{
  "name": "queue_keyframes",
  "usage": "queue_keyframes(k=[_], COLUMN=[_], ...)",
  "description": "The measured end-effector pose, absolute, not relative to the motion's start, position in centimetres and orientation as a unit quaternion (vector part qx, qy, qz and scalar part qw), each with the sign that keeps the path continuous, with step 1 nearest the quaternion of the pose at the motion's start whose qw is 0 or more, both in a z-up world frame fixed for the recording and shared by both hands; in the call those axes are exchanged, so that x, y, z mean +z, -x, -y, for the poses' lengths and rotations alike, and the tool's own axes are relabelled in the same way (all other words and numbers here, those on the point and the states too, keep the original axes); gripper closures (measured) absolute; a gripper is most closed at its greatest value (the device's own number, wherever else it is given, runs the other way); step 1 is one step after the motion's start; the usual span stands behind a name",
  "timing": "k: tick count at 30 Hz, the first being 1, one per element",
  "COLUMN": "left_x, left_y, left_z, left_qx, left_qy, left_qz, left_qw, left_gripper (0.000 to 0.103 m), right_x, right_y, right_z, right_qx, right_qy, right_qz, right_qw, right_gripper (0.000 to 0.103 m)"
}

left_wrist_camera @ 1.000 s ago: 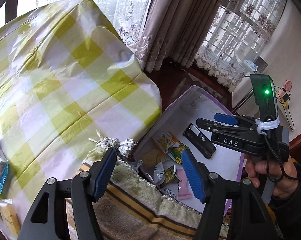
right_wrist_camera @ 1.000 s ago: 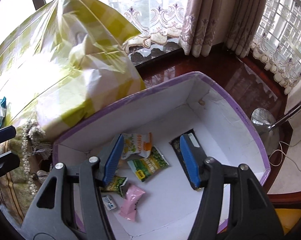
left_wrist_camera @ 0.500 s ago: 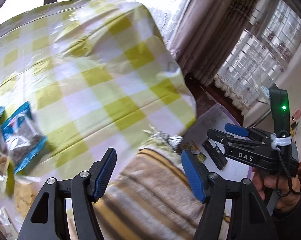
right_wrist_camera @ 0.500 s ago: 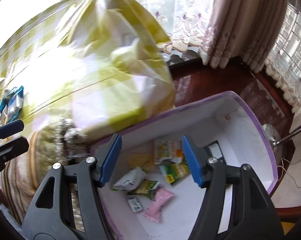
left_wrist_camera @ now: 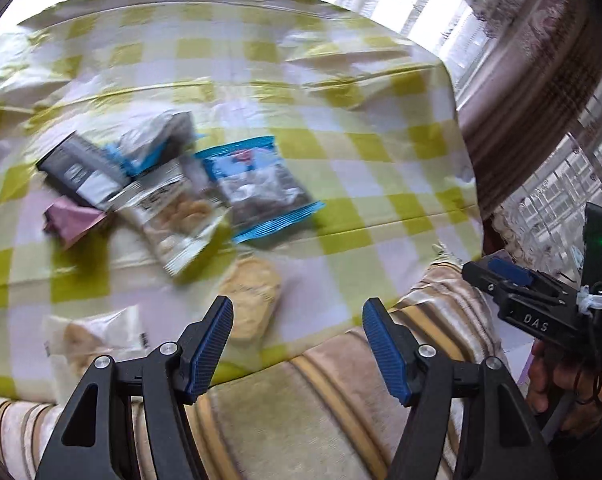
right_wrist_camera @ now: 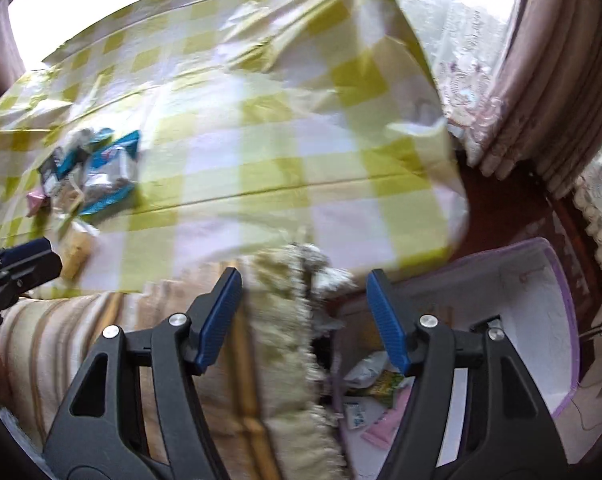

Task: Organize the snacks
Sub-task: 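Move both tools back over the table toward the remaining snacks, then grasp the clear round-cookie bag with the left gripper while the right grasps the clear biscuit bag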

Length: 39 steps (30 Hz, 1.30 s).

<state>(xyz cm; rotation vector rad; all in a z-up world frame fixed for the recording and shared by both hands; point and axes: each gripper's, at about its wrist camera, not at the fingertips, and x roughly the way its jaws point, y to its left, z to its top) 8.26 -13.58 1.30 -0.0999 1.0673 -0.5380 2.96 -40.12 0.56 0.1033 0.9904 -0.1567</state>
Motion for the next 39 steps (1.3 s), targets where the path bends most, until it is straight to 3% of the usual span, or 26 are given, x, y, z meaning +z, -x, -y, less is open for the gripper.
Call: queue_keyframes(k=[13, 23, 31, 36, 39], left_x=[-0.5, -2.1, -2.0, -2.2, -2.3], left_y=[-7.3, -9.5, -11.0, -12.5, -13.3], left_z=[4.6, 4.3, 3.0, 3.2, 4.1], left_qx=[-0.194, -0.26, -0.189, -0.192, -0.177], left_qy=[0.063, 0.085, 0.066, 0.092, 0.078], left_qz=[-0.582, -0.637, -0.617, -0.602, -0.593], left_qw=[0.787, 0.721, 0.761, 0.77, 0.782], left_gripper=[0.035, 0.035, 0.035, 0.026, 0.025], right_x=[0.2, -0.6, -1.5, -1.9, -1.9], right_y=[-5.5, -6.8, -7.3, -7.6, -7.9], right_z=[32.5, 28.6, 26.3, 24.2, 23.5], right_qx=[0.011, 0.054, 0.082, 0.104, 0.112], right_qy=[-0.015, -0.002, 0.017, 0.027, 0.008], right_qz=[-0.487, -0.499, -0.513, -0.521, -0.522], right_qw=[0.873, 0.865, 0.854, 0.847, 0.845], right_gripper=[0.032, 0.031, 0.026, 0.026, 0.026])
